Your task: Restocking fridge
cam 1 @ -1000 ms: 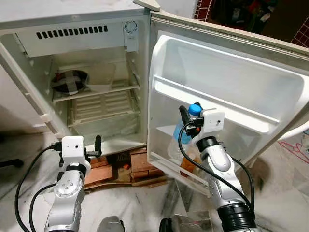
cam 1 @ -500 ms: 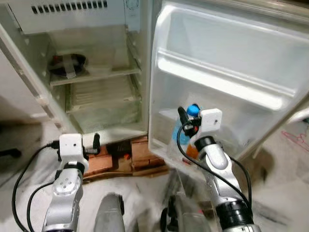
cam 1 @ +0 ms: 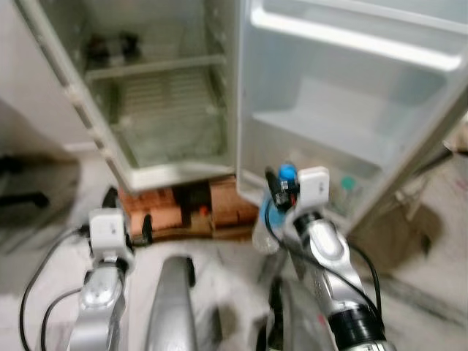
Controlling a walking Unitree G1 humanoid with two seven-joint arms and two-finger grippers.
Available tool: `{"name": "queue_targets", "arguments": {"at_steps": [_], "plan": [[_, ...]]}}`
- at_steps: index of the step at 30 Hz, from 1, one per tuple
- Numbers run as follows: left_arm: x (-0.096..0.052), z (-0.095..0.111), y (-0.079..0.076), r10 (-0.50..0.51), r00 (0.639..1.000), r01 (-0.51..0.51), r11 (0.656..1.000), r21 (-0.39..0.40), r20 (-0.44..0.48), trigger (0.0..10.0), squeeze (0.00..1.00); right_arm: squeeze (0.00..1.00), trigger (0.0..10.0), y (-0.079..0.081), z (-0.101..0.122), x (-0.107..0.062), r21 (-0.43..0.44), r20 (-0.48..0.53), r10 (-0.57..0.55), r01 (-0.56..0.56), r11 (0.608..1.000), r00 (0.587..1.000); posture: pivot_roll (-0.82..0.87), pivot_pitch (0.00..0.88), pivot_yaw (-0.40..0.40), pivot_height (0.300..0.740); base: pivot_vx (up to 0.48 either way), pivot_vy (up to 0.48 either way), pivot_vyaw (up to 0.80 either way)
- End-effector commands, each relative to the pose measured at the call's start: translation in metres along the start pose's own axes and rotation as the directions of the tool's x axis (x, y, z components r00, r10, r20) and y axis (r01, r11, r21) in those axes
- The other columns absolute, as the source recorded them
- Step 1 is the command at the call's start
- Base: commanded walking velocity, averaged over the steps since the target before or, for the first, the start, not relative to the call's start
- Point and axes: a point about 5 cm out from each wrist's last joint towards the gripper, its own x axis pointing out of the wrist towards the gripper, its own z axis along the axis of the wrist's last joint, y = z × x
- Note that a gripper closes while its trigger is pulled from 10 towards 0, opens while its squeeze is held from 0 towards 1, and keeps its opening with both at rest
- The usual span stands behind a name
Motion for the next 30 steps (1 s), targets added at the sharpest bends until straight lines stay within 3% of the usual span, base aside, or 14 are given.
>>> {"name": "queue_targets", "arguments": {"at_steps": [1,8,30], "plan": [[0.0068,0.0167,0.0017,-0.007,0.998,0.006,1.0,0.018,0.06,10.0,0.0,0.0,10.0,0.0023,0.0106,0.0051,-0.006,0.043,0.011,-0.01,1.0,0.999,0.08,0.137,-0.032,0.608,0.0,0.0,0.0],[0.007,0.0179,0.0004,-0.015,0.998,0.014,1.0,0.016,0.067,10.0,0.0,0.0,10.0,0.0009,0.0111,0.0058,-0.01,0.047,0.013,-0.012,1.0,0.999,0.07,0.136,-0.03,0.608,0.0,0.0,0.0],[0.0083,0.0165,-0.0047,-0.036,0.997,0.035,0.999,0.016,0.064,10.0,0.0,0.0,10.0,0.0016,0.0093,0.0062,-0.02,0.039,0.032,-0.031,0.999,0.999,0.07,0.134,-0.038,0.608,0.35,0.0,0.0]]}}
